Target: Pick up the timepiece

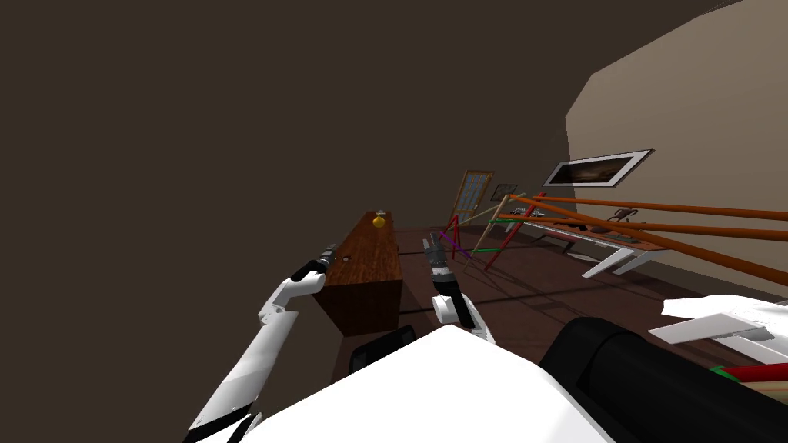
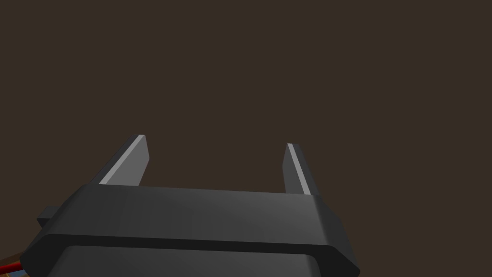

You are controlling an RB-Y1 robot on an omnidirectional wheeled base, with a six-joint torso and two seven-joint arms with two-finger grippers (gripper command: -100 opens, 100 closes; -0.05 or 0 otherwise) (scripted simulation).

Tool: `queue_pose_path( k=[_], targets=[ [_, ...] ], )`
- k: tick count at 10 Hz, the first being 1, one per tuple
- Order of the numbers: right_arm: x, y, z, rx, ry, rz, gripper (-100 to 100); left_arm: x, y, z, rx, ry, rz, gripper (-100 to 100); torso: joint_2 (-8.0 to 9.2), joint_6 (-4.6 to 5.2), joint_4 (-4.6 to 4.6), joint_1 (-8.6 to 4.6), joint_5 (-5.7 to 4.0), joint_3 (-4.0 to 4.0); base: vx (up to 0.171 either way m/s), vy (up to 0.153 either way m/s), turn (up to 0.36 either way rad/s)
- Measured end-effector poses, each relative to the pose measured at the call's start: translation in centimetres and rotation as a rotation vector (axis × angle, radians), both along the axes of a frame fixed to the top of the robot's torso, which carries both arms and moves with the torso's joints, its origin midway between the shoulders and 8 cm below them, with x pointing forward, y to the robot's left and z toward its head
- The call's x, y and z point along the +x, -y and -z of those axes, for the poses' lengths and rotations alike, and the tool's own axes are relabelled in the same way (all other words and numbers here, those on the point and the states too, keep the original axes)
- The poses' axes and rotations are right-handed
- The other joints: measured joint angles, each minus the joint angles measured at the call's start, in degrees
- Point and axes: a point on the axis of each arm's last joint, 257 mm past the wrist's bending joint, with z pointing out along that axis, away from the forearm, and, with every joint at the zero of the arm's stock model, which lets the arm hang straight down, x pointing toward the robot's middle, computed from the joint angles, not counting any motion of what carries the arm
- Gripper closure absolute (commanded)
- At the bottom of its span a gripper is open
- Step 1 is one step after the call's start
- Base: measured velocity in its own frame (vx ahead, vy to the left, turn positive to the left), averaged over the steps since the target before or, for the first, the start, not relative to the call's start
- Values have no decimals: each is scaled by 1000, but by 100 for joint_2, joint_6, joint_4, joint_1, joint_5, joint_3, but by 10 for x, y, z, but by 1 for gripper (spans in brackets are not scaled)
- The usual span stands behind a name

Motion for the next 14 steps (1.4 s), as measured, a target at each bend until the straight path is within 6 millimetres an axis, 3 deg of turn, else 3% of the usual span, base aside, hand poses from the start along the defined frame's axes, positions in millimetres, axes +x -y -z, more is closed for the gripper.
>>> queue_pose_path(
  k=[4, 9, 14],
  targets=[
    [0, 0, 0, 0, 0, 0, 0, 13, -7, 21, 32, -122, -9, -100, 0, 0, 0, 0, 0, 0, 1, -8, -14],
    [0, 0, 0, 0, 0, 0, 0, 16, -20, 43, 62, -259, -22, -100, 2, -1, 0, 1, 0, 1, 0, -8, -27],
    [0, 0, 0, 0, 0, 0, 0, 20, -35, 52, 99, -400, -35, -100, 1, 0, 1, 2, 0, 1, 1, -5, -32]
  ],
)
